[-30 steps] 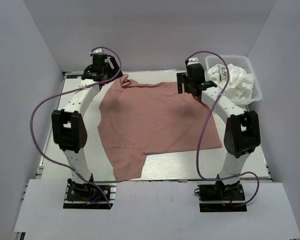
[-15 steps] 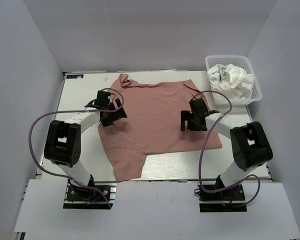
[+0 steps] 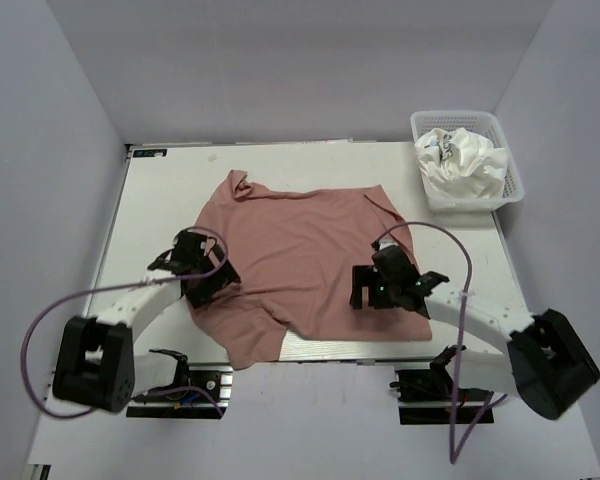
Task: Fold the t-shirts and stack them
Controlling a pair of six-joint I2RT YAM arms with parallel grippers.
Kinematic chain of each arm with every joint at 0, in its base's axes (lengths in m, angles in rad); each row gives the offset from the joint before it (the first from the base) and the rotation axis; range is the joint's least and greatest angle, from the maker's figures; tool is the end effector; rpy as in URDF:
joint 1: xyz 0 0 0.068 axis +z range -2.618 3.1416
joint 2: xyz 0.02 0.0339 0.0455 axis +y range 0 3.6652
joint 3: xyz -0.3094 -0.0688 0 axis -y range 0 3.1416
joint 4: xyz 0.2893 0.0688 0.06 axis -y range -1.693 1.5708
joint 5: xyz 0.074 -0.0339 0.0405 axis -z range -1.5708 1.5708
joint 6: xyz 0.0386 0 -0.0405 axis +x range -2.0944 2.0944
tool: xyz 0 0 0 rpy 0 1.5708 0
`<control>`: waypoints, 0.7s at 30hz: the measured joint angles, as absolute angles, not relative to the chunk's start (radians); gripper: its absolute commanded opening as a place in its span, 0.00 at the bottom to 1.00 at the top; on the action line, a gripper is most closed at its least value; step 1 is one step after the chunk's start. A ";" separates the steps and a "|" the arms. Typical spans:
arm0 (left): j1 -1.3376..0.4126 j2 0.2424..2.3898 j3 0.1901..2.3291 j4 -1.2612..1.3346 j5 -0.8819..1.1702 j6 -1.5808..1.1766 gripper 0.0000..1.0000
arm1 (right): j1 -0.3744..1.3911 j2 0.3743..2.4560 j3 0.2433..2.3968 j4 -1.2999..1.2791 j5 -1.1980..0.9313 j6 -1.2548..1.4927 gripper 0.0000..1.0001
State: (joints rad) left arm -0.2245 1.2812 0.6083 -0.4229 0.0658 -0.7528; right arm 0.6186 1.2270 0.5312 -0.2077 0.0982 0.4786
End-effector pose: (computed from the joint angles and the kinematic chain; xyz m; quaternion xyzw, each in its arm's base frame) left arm 0.2400 -0.0574 0.1766 -0.2462 0.9397 -0.1386 0.1926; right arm 0.2024 0.1394 0.1771 -0.0500 0.9425 0.1310 0.3033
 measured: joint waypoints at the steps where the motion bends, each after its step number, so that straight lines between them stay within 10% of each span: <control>1: -0.224 1.230 0.583 -0.476 0.058 -0.770 1.00 | 0.647 1.184 0.515 -0.246 0.091 0.501 0.90; 10: -0.224 0.967 0.747 -0.749 -0.054 -0.822 1.00 | 0.755 1.033 0.660 -0.478 0.174 0.500 0.90; 21: -0.224 1.587 1.128 -0.536 0.005 -0.704 1.00 | 0.653 1.599 1.273 -0.432 0.586 0.382 0.90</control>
